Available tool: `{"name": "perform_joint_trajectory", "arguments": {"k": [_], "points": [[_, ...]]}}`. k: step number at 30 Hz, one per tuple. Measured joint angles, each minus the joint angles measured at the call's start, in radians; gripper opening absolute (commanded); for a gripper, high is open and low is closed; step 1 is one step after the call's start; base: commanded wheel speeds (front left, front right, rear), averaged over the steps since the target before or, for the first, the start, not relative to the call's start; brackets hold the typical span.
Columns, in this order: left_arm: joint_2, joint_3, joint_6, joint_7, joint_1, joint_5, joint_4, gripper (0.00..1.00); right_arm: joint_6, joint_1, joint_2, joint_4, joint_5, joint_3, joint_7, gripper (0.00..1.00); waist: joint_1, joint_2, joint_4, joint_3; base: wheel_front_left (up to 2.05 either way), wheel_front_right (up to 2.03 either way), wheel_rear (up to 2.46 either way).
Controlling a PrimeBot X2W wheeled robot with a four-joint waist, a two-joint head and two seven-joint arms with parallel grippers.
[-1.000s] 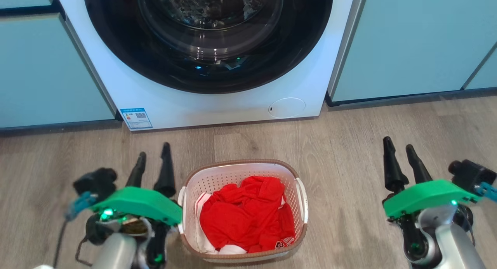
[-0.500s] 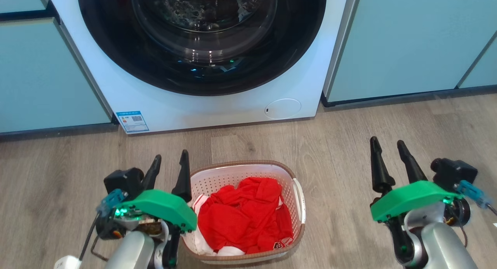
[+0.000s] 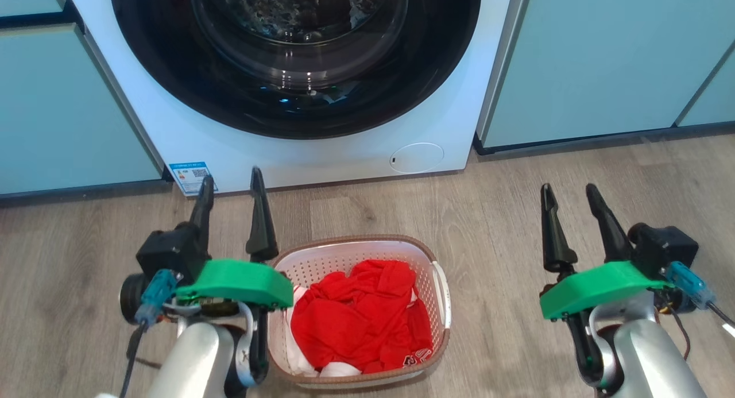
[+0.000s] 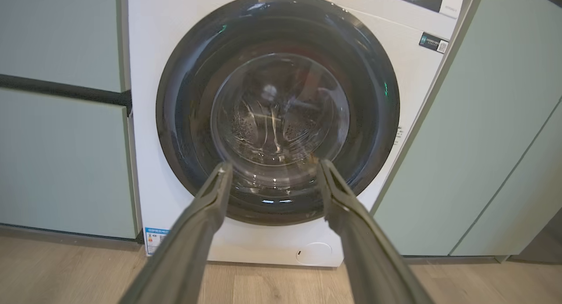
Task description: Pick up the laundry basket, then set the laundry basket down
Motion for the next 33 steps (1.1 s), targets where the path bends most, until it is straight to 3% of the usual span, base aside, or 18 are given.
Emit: {"name": "perform_joint_trajectory", "arguments": {"k": [8, 15, 23, 33], "points": [[-0.009, 0.023, 0.096, -0.026, 0.010, 0.092, -0.113, 1.00, 0.000, 0.003, 0.010, -0.084, -0.061, 0.003, -0.019, 1.00, 0.0000, 0.0000, -0.004, 0.009, 0.00, 0.00, 0.00], [-0.010, 0.002, 0.135, -0.044, 0.026, 0.187, -0.132, 1.00, 0.000, 0.004, 0.011, -0.099, -0.147, 0.010, -0.045, 1.00, 0.0000, 0.0000, -0.013, 0.013, 0.00, 0.00, 0.00], [-0.012, -0.009, 0.100, -0.069, 0.041, 0.155, -0.020, 1.00, 0.000, 0.005, 0.011, -0.031, -0.224, 0.013, -0.067, 1.00, 0.0000, 0.0000, -0.015, 0.006, 0.00, 0.00, 0.00], [-0.012, 0.020, 0.048, -0.074, 0.044, -0.010, 0.109, 1.00, 0.000, 0.005, 0.011, 0.053, -0.226, 0.021, -0.070, 1.00, 0.0000, 0.0000, -0.018, 0.005, 0.00, 0.00, 0.00]]}}
